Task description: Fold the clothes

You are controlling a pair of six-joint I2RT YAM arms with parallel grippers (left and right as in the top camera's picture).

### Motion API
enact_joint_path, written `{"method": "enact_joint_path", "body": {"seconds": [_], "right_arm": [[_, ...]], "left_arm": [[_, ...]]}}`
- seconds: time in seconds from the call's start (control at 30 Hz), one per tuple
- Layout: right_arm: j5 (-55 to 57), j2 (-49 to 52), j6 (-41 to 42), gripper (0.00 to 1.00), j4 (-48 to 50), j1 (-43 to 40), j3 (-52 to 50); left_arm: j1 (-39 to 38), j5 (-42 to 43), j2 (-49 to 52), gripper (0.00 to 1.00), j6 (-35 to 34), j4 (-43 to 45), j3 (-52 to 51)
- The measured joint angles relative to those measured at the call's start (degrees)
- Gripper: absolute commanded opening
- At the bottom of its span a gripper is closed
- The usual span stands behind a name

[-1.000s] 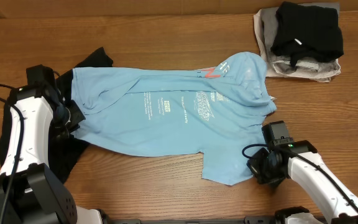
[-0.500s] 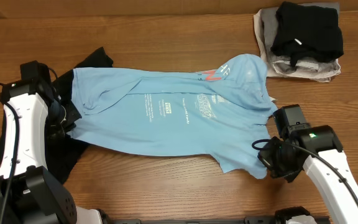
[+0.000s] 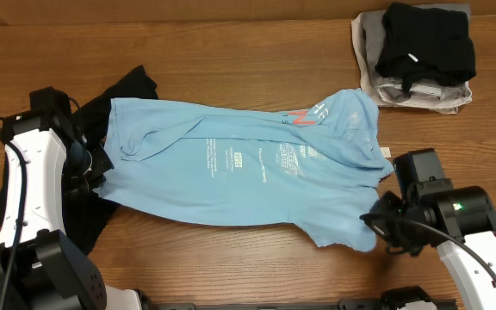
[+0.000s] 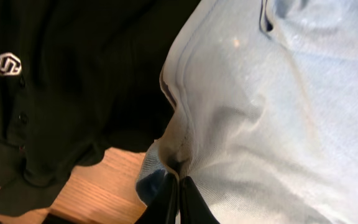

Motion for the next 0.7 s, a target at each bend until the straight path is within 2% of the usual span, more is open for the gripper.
{"method": "enact_joint_path", "body": {"seconds": [0.13, 0.33, 0.53, 0.7], "right_arm": [[-1.2, 3.2, -2.8, 0.04, 6.8, 0.0, 0.2], [-1.9, 13.5, -6.1, 0.04, 17.9, 0.0, 0.5], [-2.2, 22.8, -9.2, 0.04, 23.3, -1.6, 4.2], [-2.3, 26.5, -11.5, 0.04, 27.5, -4.5, 8.4]], "left_arm": [[0.0, 0.0, 0.0, 0.04, 0.0, 2.4, 0.0], [-0.3, 0.0, 0.0, 0.04, 0.0, 8.9, 0.0], [-0.8, 0.1, 0.0, 0.04, -0.7, 16.3, 0.1], [-0.9, 0.2, 0.2, 0.04, -1.8, 22.8, 0.1]]}}
